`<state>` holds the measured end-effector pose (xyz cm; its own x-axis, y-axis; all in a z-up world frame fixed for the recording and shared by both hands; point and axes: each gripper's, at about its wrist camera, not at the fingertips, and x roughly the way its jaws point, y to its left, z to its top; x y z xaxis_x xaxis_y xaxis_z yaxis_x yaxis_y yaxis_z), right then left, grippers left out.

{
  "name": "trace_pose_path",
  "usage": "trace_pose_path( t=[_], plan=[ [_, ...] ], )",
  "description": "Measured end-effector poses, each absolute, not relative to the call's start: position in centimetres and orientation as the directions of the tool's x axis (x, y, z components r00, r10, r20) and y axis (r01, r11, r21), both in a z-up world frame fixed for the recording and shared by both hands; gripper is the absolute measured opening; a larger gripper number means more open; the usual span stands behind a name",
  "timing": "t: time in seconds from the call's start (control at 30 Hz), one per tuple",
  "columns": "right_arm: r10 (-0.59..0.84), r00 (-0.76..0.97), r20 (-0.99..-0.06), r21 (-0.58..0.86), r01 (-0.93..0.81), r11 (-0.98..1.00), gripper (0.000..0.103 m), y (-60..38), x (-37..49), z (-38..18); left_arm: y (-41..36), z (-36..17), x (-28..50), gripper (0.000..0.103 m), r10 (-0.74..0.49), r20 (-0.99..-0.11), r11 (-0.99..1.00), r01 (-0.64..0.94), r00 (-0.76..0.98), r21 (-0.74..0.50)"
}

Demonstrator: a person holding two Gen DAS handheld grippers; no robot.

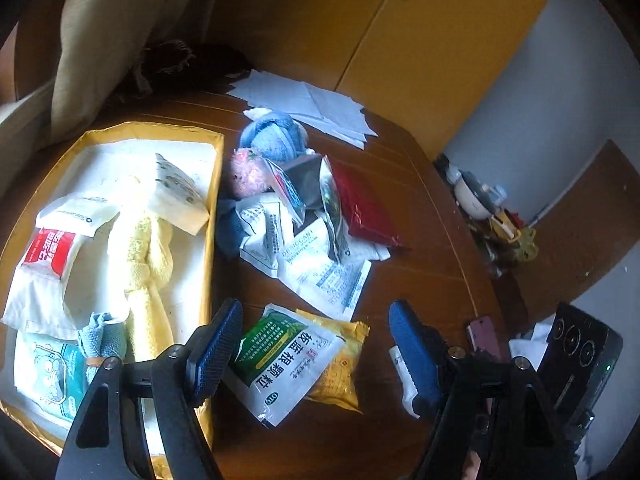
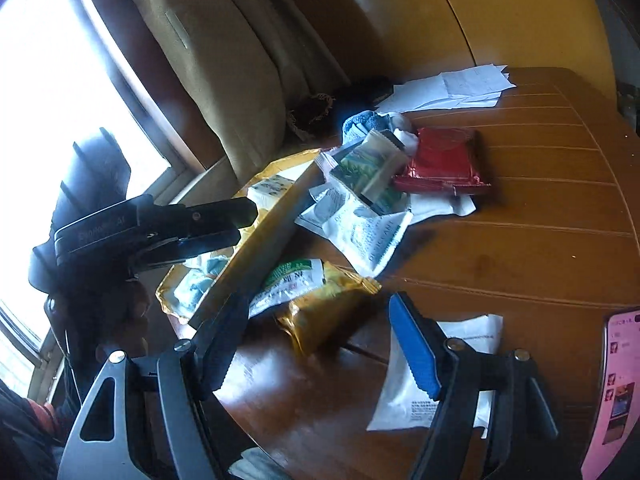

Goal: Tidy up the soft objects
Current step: 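Move right tool to the white sealed packet while left tool approaches a white paper packet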

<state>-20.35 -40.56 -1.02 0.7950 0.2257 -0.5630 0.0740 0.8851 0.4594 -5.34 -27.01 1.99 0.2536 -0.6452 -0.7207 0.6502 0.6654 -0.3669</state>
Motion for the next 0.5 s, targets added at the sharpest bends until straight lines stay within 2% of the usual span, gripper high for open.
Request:
trace_pose_path(
  t=[0.13, 0.3, 0.5],
  plan=[
    [0.192, 0.780, -0.595, 0.453, 0.128, 0.882, 0.073, -41.3, -21.4, -1.9, -27.3, 1.1, -6.8, 0.079, -0.626, -0.746, 0.650, 0.680, 0.226, -0.340],
    [0.096, 0.745, -0.660, 0.367, 0.208, 0.907, 0.073, -41.9, -21.8, -2.2, -28.3, 0.5, -8.1, 0.079, -0.620, -0.762, 0.613, 0.722, 0.188, -0.321],
    [0.055, 0.718, -0.694, 0.360, 0.279, 0.890, 0.073, -43.6, -22.6, -3.4, -28.9, 0.0, -7.6, 0.079, -0.558, -0.795, 0.647, 0.726, 0.240, -0.235]
  ],
)
